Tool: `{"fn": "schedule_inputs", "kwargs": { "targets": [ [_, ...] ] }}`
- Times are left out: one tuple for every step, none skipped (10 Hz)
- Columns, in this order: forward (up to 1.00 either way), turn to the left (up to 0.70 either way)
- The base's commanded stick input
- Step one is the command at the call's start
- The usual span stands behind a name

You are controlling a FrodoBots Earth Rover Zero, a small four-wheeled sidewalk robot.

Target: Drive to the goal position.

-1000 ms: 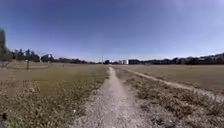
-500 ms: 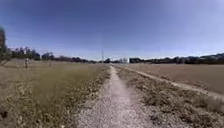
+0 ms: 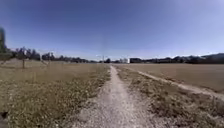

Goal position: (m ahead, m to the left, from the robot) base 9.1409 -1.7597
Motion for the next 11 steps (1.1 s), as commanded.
{"fn": "schedule_inputs", "kwargs": {
  "targets": [
    [0.7,-0.31],
    [0.7,-0.33],
    [0.7,-0.3],
    [0.7,-0.01],
    [0.7,0.0],
    [0.7,0.0],
    [0.7,0.0],
    [0.7,0.0],
    [0.7,-0.04],
    [0.7,-0.14],
    [0.7,-0.23]
  ]
}}
